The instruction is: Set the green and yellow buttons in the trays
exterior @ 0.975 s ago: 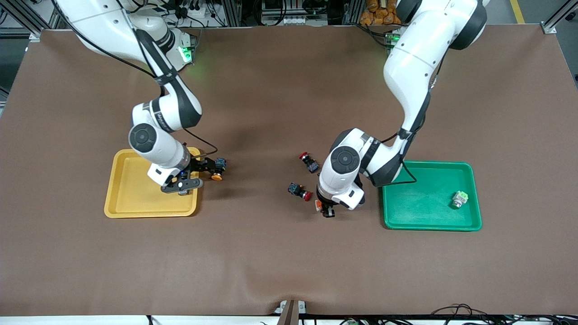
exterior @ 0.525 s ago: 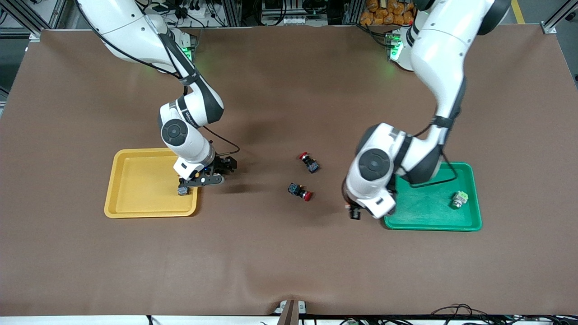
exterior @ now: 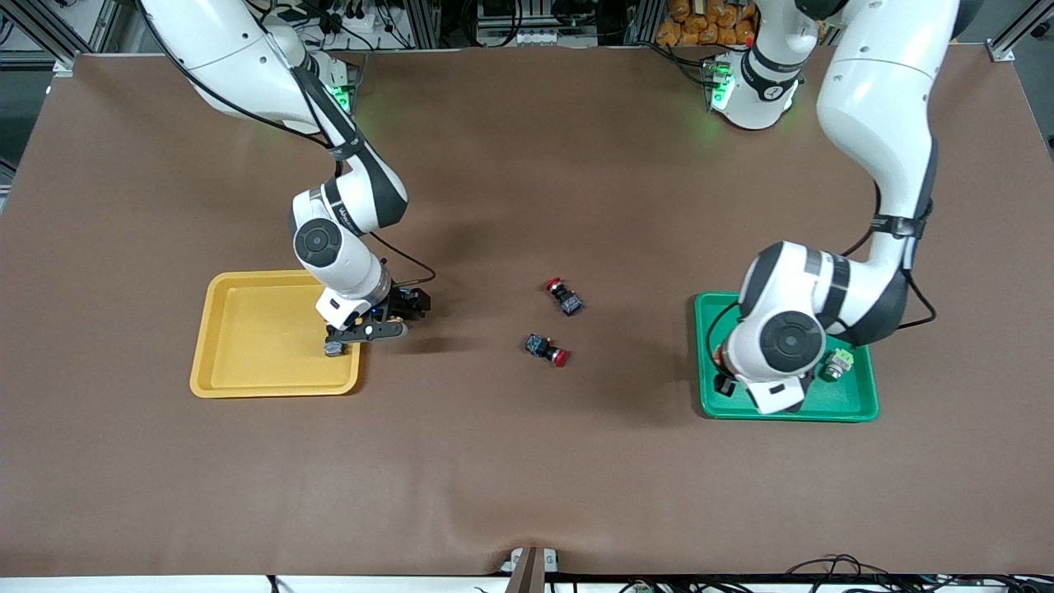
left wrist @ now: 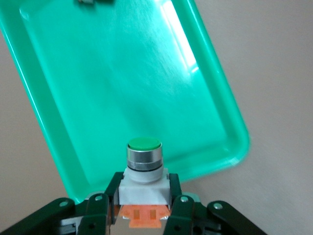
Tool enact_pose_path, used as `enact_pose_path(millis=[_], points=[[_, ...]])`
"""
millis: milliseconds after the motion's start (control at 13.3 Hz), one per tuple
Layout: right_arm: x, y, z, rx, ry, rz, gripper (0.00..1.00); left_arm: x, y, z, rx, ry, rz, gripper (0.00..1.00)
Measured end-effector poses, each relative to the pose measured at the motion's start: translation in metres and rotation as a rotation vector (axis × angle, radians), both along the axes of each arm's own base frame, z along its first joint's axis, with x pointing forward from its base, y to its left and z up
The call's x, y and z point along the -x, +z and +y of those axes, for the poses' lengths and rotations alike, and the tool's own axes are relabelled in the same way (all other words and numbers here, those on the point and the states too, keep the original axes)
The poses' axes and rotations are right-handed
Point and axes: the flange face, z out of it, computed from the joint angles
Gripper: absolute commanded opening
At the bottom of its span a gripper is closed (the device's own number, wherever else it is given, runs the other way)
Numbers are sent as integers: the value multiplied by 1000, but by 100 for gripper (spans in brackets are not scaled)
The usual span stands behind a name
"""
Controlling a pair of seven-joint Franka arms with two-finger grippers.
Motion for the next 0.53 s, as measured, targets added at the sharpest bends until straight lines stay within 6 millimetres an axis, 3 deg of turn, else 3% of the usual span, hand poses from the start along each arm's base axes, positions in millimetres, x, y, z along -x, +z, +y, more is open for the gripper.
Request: enact_pose_path(millis=[75,150,225,525], points=[[1,-1,2,-1,4,-1,12,-1,-4,14,5,-17,14,100],[2,-1,4,-1,8,-3,9,-3,-5,28,10,-27,21,100],[3,-2,6,0,16,-6,0,-6,-4,39,14,-33,23,100],[6,-2,11,36,97,-35,0,-9,25,47,49,-205,8,100]])
